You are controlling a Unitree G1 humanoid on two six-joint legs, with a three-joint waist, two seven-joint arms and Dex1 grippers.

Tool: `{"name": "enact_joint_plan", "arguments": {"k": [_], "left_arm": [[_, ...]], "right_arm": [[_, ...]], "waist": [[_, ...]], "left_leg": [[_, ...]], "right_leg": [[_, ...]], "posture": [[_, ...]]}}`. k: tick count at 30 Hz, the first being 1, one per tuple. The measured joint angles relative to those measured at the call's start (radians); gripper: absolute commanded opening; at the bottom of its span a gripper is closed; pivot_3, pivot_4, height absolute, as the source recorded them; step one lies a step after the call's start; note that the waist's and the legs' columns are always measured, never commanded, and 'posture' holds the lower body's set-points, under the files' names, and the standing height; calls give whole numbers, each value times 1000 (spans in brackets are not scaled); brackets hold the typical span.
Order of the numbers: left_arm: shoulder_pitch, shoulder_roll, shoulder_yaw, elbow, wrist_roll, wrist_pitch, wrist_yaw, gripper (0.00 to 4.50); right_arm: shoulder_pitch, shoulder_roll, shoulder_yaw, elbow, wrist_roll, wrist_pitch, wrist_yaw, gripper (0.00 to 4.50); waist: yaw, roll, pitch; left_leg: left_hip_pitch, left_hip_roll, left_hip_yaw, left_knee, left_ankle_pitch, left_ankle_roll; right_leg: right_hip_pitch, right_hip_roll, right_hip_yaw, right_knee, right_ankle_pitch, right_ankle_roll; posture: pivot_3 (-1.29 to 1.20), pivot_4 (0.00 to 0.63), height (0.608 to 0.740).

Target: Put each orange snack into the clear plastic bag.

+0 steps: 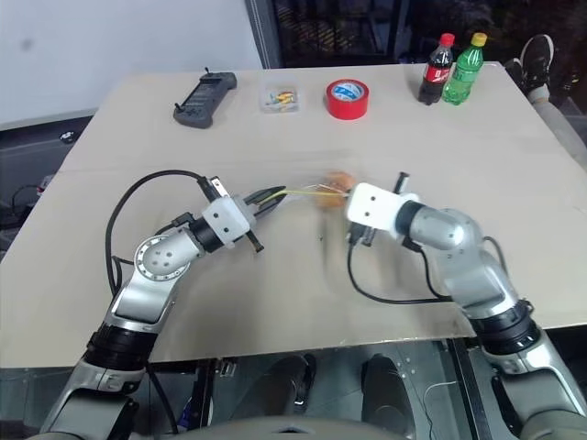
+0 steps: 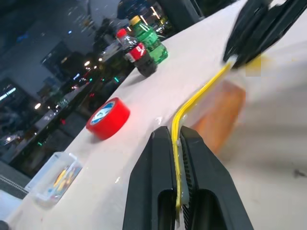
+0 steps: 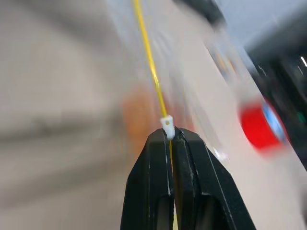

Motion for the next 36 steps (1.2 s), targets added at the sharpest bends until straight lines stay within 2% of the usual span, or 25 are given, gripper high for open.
{"name": "enact_joint_plan", "arguments": {"k": [5,11,14,17,19,22,28,32,36], "left_arm": [[-52,-2,111,63,-42,50,37,0],[-186,-45,102,226,-56,76,34,0],[-289,-60,102,317,-71,88,13,0],[-344,-70,103,357,-90,97,-8,0],[-362,-75,103,376,-96,97,-16,0],[-362,-78,102,383,-96,97,-17,0],[-342,-90,101,369,-95,98,-15,0],[-331,-90,101,348,-94,110,-15,0],[-330,-91,100,335,-92,116,-14,0]], "right_arm": [[21,-77,-102,103,-55,49,-69,44],[-104,-77,-105,221,-76,-5,-118,44],[-146,-78,-115,212,-28,-26,-79,44],[-135,-41,-116,152,66,29,-10,900],[-122,27,-115,67,132,106,1,1847],[-108,114,-101,-38,174,212,-19,3259],[-86,246,10,-157,222,423,-63,3259],[-95,337,4,-178,285,586,-106,3259],[-119,385,4,-175,310,654,-154,3259]], "waist": [[2,0,0],[0,0,0],[1,-1,0],[0,-1,0],[-8,-1,0],[-10,-1,0],[-6,-1,0],[-2,-1,0],[-3,0,0]], "left_leg": [[0,0,1,0,0,0],[0,0,1,1,0,0],[-2,0,0,1,2,-4],[-6,0,-1,2,2,-3],[-14,-1,-2,5,2,-3],[-15,-1,-2,5,2,-3],[-15,-1,-2,6,2,-3],[-14,-2,-3,6,2,-3],[-14,-2,-3,6,2,-4]], "right_leg": [[1,0,0,0,0,0],[1,0,0,-1,0,0],[1,0,-3,-4,0,0],[-2,-1,-3,-5,0,0],[-10,-1,-2,-3,0,0],[-12,-1,-2,-3,0,0],[-12,-1,-2,0,1,0],[-12,-1,-2,2,1,0],[-12,-1,-2,3,1,0]], "posture": [[0,150,740],[0,150,740],[0,150,740],[0,150,740],[0,150,740],[0,150,740],[0,150,740],[0,150,740],[0,150,740]]}}
